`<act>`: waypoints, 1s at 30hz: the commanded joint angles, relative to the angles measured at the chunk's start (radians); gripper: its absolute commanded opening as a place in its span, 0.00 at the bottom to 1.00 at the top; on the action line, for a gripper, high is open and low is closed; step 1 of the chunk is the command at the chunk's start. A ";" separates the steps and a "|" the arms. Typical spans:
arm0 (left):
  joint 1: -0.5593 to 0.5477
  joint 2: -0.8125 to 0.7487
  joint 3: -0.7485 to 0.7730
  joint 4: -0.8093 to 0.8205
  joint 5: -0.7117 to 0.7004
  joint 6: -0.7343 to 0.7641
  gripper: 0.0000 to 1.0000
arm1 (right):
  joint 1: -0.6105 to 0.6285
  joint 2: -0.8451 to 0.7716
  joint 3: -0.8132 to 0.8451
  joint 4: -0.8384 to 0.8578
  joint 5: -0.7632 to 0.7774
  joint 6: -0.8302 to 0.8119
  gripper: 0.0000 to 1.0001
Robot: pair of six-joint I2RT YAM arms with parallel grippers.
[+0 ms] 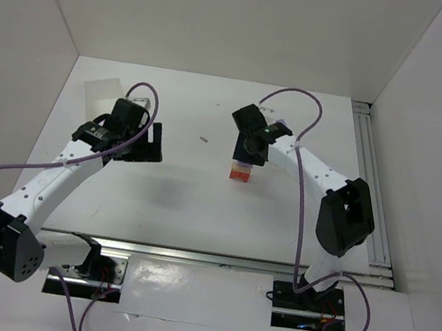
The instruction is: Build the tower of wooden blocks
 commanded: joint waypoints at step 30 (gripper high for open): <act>-0.003 -0.026 0.012 0.013 0.015 0.004 0.92 | 0.065 0.074 0.113 -0.118 0.095 0.068 0.42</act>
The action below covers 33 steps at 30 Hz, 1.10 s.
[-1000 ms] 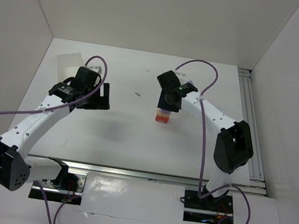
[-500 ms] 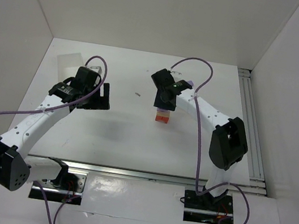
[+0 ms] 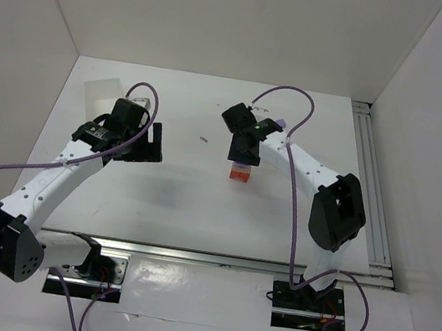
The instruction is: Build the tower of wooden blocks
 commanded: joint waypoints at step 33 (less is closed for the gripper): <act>-0.003 -0.016 0.012 0.013 0.013 0.004 0.92 | 0.012 0.056 0.049 -0.009 0.025 0.012 0.49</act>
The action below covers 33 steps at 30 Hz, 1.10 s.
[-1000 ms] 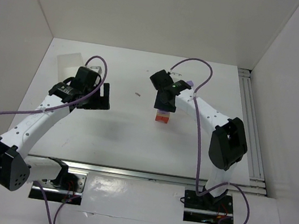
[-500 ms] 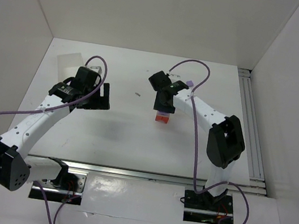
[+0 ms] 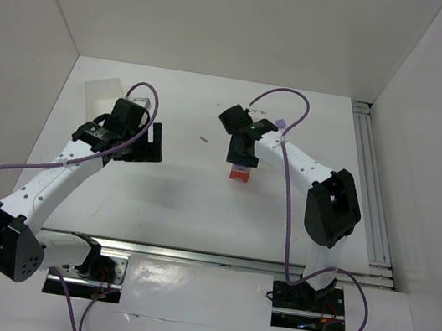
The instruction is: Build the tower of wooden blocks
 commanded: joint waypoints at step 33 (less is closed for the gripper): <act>-0.003 -0.016 0.012 0.022 0.022 0.004 0.92 | 0.011 0.012 0.062 -0.027 0.040 0.013 0.66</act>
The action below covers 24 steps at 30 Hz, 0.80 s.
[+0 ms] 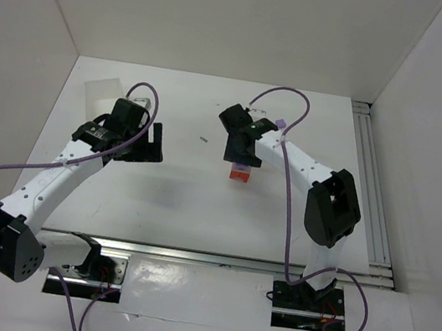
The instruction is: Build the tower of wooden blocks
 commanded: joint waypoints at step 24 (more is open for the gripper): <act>-0.003 -0.015 0.012 0.012 -0.006 0.004 0.92 | -0.255 0.041 0.190 0.039 0.005 -0.121 0.95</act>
